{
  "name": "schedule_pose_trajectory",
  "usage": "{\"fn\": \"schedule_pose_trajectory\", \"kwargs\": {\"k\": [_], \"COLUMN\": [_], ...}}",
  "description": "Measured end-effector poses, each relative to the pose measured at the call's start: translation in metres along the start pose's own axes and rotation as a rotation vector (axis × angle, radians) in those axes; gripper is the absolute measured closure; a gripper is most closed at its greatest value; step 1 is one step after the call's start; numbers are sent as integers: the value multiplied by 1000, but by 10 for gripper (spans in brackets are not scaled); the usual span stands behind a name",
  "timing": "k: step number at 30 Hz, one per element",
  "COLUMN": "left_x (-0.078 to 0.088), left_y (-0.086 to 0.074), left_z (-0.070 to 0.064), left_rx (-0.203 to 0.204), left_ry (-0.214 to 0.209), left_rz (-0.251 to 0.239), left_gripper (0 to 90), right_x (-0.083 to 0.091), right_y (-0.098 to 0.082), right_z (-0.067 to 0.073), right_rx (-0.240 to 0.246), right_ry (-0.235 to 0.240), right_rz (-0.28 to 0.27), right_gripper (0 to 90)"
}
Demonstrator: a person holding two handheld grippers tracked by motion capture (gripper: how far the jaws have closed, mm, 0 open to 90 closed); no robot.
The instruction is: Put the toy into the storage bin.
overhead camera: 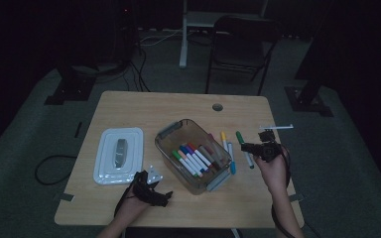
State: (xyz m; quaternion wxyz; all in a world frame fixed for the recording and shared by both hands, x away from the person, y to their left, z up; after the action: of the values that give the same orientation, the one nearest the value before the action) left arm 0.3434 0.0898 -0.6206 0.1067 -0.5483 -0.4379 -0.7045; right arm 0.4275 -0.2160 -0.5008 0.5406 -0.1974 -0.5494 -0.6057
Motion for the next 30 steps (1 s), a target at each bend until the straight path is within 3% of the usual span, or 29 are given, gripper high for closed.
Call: {"fn": "schedule_pose_trajectory", "kwargs": {"k": [8,10,15,20,30], "left_x": [0,0,0,0,0], "left_y": [0,0,0,0,0], "left_z": [0,0,0,0,0], "left_rx": [2,2,3,3,2], "left_ry": [-1,0,-1,-2,-2], "left_rz": [0,-1,-1,0,2], "left_gripper": [5,4,4,4,4], "right_x": [18,22,24,16,-16], "right_y": [25,31,41,47,47], "right_z": [46,60,90,119,163], "right_rx": [96,117,185,251,350], "right_ry": [59,101,114,130,144], "right_rz": [-31,-34,-32,-16,69], "right_gripper": [765,765,765,765,765]}}
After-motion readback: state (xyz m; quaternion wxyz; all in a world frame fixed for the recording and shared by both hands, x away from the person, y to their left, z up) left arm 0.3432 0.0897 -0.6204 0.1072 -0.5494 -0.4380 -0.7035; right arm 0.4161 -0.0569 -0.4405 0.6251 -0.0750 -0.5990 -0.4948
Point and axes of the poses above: each handheld gripper's, and its own axes: x roughly backward along the jaws, y roughly out of its top, z roughly to its left, the point moved 10 cm from there along -x, roughly forward along the jaws, and after that the axes turned 13 degrees about z, right-handed, at the moved point
